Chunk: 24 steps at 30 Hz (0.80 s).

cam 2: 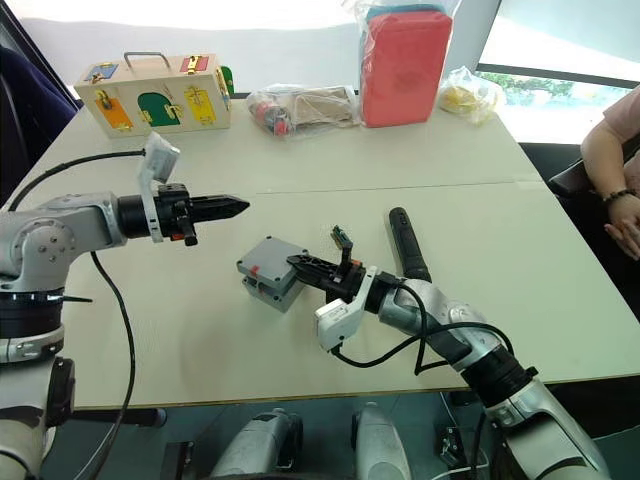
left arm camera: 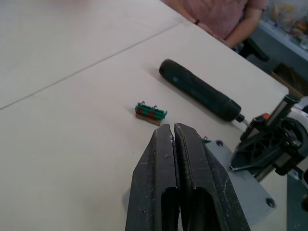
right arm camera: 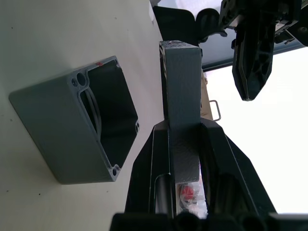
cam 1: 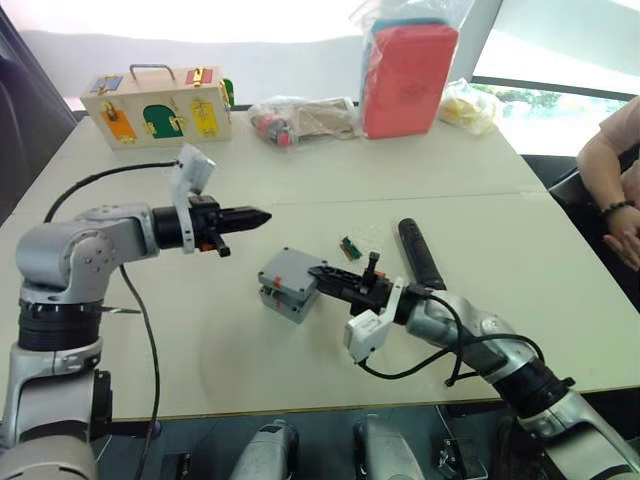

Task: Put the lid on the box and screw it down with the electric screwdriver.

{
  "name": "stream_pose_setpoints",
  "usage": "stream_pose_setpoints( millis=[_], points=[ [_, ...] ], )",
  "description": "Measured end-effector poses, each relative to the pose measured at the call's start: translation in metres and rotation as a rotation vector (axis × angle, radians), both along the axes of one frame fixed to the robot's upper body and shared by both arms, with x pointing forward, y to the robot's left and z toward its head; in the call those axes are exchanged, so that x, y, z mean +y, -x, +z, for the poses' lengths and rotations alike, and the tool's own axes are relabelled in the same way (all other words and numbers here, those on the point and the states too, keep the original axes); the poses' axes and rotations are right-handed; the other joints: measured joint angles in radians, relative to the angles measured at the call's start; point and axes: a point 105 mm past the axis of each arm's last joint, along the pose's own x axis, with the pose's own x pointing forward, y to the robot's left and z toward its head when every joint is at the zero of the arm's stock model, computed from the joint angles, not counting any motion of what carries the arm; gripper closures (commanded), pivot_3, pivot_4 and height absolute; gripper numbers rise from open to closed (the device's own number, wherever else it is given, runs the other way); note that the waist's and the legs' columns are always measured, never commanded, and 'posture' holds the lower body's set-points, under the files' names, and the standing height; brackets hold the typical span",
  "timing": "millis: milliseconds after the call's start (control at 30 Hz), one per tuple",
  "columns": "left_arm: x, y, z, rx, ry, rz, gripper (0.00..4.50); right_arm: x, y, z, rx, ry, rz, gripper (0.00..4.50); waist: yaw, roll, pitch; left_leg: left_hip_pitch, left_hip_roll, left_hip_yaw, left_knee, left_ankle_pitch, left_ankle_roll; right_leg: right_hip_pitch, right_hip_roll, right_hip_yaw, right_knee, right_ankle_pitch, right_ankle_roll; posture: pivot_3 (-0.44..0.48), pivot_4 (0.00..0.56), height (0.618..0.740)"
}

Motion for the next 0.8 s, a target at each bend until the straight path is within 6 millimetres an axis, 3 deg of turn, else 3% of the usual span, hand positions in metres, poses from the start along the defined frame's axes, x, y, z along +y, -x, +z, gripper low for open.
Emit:
stream_pose_setpoints(
  millis=[433,800],
  points=[
    [-0.008,0.009,-0.038,0.043,-0.11,-0.033,4.43,0.002,-0.003,-0.009,-0.029,0.059,-0.026,4.35,0.021,0.0,0.0,0.001,0.0,0.0,0.0,0.0,0.0,0.001,0.0,0.0,0.0,0.0,0.0,0.0,0.15,0.74],
    [-0.01,0.008,-0.05,0.033,-0.169,-0.039,4.43,0.001,-0.004,-0.014,-0.013,0.096,-0.031,4.35,0.021,0.0,0.0,0.001,0.0,0.0,0.0,0.0,0.0,0.002,0.001,0.0,0.0,0.0,0.0,0.0,0.15,0.74]
  ],
)
